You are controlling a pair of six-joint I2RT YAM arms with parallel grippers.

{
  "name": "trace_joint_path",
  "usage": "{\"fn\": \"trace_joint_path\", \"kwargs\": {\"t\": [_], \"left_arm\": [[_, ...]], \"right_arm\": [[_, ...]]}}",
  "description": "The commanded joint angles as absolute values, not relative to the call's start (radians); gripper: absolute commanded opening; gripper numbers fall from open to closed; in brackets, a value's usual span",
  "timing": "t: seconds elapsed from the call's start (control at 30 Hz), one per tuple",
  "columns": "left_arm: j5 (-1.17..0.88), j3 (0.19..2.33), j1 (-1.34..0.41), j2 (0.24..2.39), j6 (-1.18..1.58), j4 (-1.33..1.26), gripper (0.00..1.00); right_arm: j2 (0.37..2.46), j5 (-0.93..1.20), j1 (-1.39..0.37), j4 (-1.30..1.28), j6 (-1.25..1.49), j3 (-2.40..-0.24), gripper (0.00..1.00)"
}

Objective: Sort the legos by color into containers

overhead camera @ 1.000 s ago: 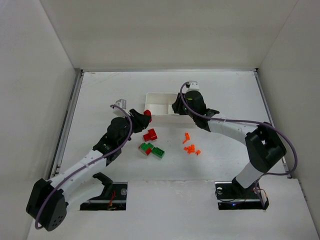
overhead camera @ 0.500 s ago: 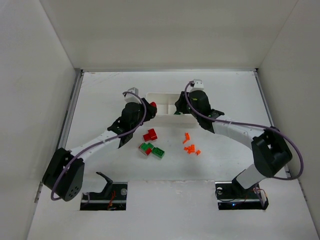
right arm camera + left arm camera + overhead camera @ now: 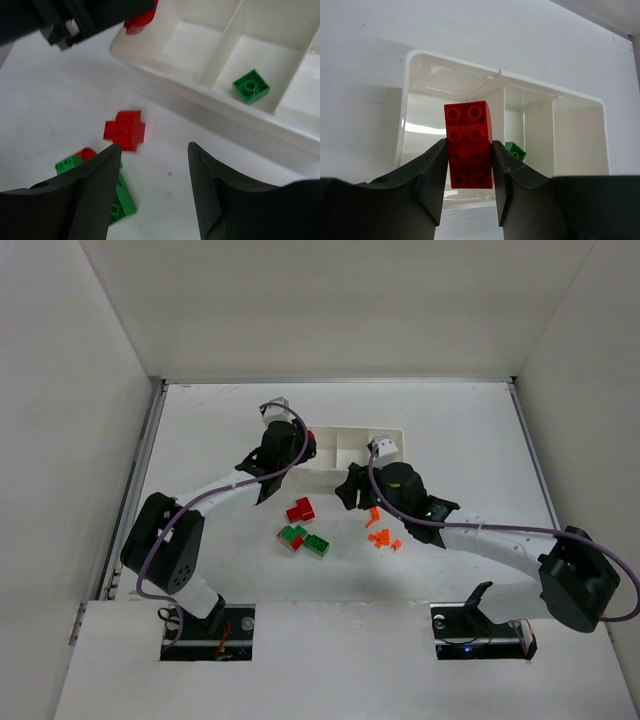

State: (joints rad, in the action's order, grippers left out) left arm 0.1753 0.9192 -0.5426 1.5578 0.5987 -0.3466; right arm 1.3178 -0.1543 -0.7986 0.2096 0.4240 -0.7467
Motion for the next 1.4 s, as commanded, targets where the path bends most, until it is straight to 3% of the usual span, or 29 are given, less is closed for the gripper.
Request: {"fn": "trace_joint_path", "kwargs": {"t": [0.0,0.1,0.3,0.5,0.93,1.37], "left_arm": [[0.215,0.986,-0.539,1.572,0.563,-0.341,0.32],[0.225,0.997,-0.541,1.588,0.555,-0.333,0.43],[0.224,0.963,-0.545,1.554,0.555,-0.337,0.51],[0.218,0.85,-0.541,1.413,0.577,-0.35,0.44],[0.189,0.505,-0.525,0.984,0.673,-0.215,0.39],[0.112,0.416,-0.466,0.884,0.704,-0.172,0.39]], "right_arm": [[1.279,-0.075,-0.84,0.258,0.407,-0.703,0.66],[1.288,-0.049,-0.875,0.278,0.396,-0.681,0.71],[1.408,-0.055,-0.895,0.313,0.414,-0.735,0.71],[1.512,-0.127,-0.9,0.334,0.482,-0.825,0.63],[1.782,-0.176,-0.943,0.276,0.509,-1.025,0.63],[1.887,-0.242,-0.982,0.157,0.488,-1.121,0.52]]}}
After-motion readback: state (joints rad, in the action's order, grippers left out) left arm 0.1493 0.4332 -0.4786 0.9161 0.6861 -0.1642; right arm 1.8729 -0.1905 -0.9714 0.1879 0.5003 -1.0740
